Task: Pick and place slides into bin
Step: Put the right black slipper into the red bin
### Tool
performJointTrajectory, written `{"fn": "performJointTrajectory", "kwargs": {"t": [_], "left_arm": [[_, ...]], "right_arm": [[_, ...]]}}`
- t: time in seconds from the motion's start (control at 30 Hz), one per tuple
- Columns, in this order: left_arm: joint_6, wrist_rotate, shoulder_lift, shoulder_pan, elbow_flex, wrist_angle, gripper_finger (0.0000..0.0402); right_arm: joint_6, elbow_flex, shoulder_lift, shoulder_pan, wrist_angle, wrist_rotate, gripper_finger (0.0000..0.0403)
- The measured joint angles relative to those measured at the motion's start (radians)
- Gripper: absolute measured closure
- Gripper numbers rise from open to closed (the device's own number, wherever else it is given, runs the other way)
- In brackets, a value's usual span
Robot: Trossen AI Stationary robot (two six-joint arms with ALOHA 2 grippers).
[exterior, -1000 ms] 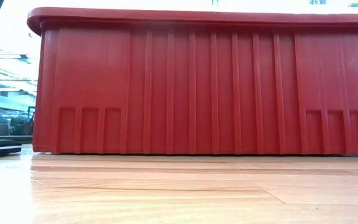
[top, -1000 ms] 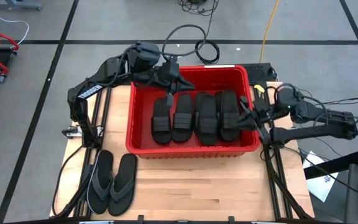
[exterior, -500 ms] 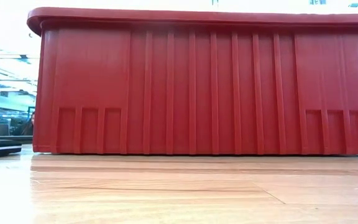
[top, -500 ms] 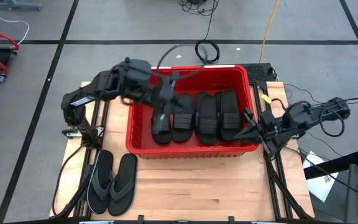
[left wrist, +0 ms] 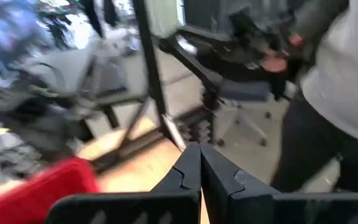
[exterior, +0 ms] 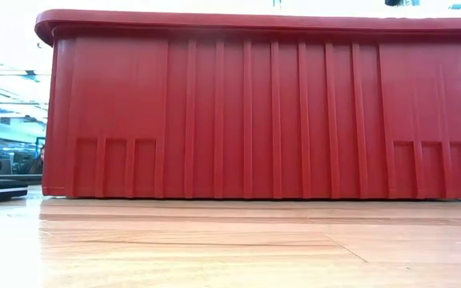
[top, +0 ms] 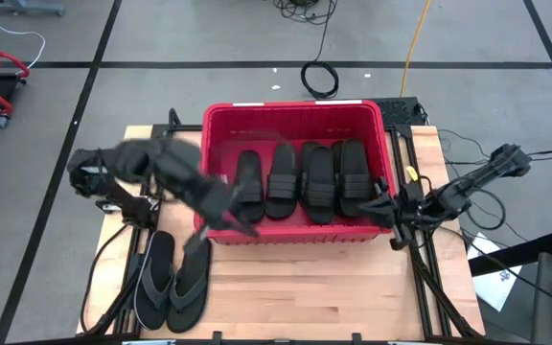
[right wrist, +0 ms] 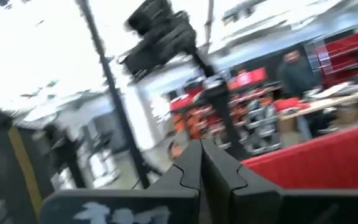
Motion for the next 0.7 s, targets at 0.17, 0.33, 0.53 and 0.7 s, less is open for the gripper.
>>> {"fn": "performJointTrajectory", "kwargs": {"t": [0.17,0.33,0.53,0.7], "left_arm": [[-0.050,-0.038,-0.133,-0.071,-0.373,0.258,0.0402],[-0.183,-0.247,-0.392,-0.075,-0.716,0.492,0.0402],[-0.433,-0.546,-0.709,-0.138,-1.007,0.637,0.0402],[-0.526,-0.714,-0.800,-0.213,-1.116,0.641,0.0402]], "right_arm": [[0.001,-0.076,-0.020,0.017,0.102,0.124,0.0403],[-0.057,-0.078,-0.072,0.018,0.098,0.147,0.0403],[-0.151,-0.078,-0.199,0.018,-0.002,0.177,0.0403],[-0.147,-0.078,-0.353,0.018,-0.226,0.175,0.0403]]}}
